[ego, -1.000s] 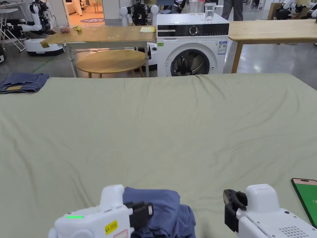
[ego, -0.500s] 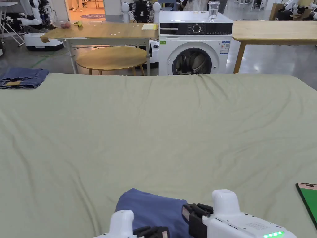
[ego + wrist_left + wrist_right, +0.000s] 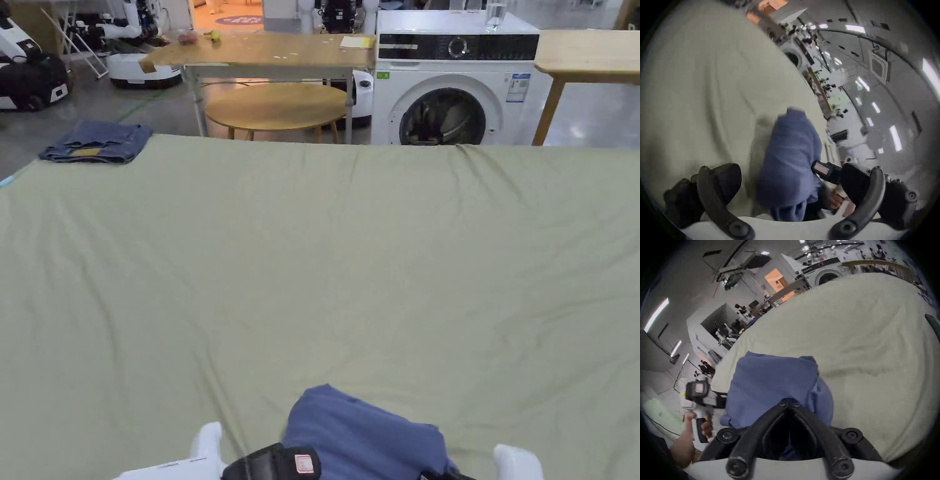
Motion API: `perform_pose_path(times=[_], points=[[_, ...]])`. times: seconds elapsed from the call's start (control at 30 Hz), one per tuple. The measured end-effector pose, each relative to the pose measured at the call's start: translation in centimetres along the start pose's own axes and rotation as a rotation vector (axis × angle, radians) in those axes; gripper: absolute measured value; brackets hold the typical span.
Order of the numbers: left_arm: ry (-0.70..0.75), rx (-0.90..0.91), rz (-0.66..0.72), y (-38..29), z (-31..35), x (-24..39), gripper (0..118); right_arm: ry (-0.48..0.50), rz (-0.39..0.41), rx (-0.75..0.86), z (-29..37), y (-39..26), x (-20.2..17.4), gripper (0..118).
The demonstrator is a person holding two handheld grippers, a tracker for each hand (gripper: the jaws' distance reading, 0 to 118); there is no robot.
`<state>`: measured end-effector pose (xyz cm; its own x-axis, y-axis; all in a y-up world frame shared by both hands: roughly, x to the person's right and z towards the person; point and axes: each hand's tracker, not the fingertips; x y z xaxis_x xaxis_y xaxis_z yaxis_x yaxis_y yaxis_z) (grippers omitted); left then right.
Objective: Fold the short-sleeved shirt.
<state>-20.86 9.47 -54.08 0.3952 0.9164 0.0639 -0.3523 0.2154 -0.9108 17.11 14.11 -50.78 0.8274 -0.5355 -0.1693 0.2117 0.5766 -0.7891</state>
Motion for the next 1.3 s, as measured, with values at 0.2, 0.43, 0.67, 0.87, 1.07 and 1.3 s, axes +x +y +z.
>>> perform_pose_path(times=[0.2,0.43,0.67,0.87,1.07,1.3], points=[[0.124,0.085,-0.081,-0.2,-2.8,2.3,21,0.002,0.047,0.000,-0.2,0.3,-1.1,0],[0.138,0.179,-0.155,4.0,4.7,2.9,21,0.037,0.124,0.048,1.4,1.9,-3.8,0],[0.387,0.311,-0.221,14.0,20.2,-1.3,21,0.062,0.135,0.076,0.9,3.6,-6.6,0],[0.526,0.374,-0.204,21.0,30.8,-5.2,21,0.060,0.151,0.070,0.0,3.9,-8.0,0],[0.670,0.401,-0.166,21.8,32.5,-6.9,80,0.050,0.133,0.065,-0.5,4.0,-8.5,0],[0.768,0.585,-0.168,19.7,37.4,-5.8,107,0.052,0.163,0.069,-0.3,4.5,-9.4,0]])
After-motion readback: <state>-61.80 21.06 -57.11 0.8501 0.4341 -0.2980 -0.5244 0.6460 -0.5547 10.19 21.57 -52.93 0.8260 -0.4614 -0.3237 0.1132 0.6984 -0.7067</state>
